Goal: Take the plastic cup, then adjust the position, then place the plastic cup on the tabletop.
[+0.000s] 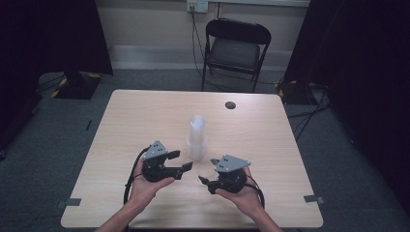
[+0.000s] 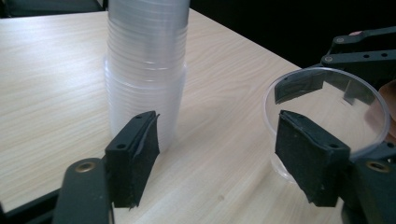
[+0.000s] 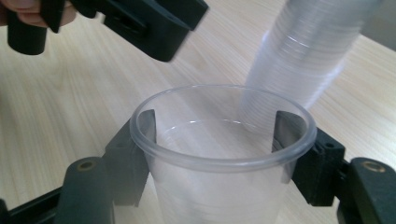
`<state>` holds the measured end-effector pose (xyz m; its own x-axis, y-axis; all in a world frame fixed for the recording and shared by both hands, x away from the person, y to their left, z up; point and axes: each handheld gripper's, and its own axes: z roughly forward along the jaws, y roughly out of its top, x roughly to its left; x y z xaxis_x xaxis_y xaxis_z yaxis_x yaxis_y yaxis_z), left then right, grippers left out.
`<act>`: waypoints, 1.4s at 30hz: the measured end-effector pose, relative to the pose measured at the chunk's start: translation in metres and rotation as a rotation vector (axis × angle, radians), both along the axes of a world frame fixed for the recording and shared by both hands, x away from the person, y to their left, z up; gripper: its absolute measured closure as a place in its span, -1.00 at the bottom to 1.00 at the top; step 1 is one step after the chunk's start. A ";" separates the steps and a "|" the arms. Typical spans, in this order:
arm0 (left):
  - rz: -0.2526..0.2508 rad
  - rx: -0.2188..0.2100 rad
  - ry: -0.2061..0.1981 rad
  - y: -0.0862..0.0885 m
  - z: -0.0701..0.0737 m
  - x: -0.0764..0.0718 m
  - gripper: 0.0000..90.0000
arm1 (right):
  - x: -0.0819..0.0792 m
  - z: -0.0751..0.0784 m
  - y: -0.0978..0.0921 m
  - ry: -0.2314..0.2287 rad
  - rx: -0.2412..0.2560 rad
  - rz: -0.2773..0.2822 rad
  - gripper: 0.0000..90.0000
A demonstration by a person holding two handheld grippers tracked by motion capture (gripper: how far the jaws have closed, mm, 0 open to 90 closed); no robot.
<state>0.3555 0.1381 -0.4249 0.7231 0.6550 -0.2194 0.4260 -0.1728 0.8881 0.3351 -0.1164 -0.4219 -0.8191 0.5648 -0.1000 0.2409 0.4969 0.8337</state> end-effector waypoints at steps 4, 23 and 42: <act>0.013 0.003 -0.003 0.002 0.000 0.000 -0.34 | 0.004 0.001 -0.007 0.028 0.033 -0.030 -0.32; 0.037 0.063 0.012 0.005 -0.006 0.003 -0.46 | 0.026 0.005 -0.023 0.037 0.095 -0.132 -0.32; 0.028 0.132 0.041 0.018 -0.012 -0.016 -0.63 | 0.056 0.017 -0.040 0.014 0.167 -0.219 -0.32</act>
<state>0.3390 0.1564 -0.4373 0.6963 0.6999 -0.1592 0.4680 -0.2746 0.8400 0.3906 -0.1564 -0.4051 -0.6759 0.7367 0.0197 0.3397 0.2878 0.8954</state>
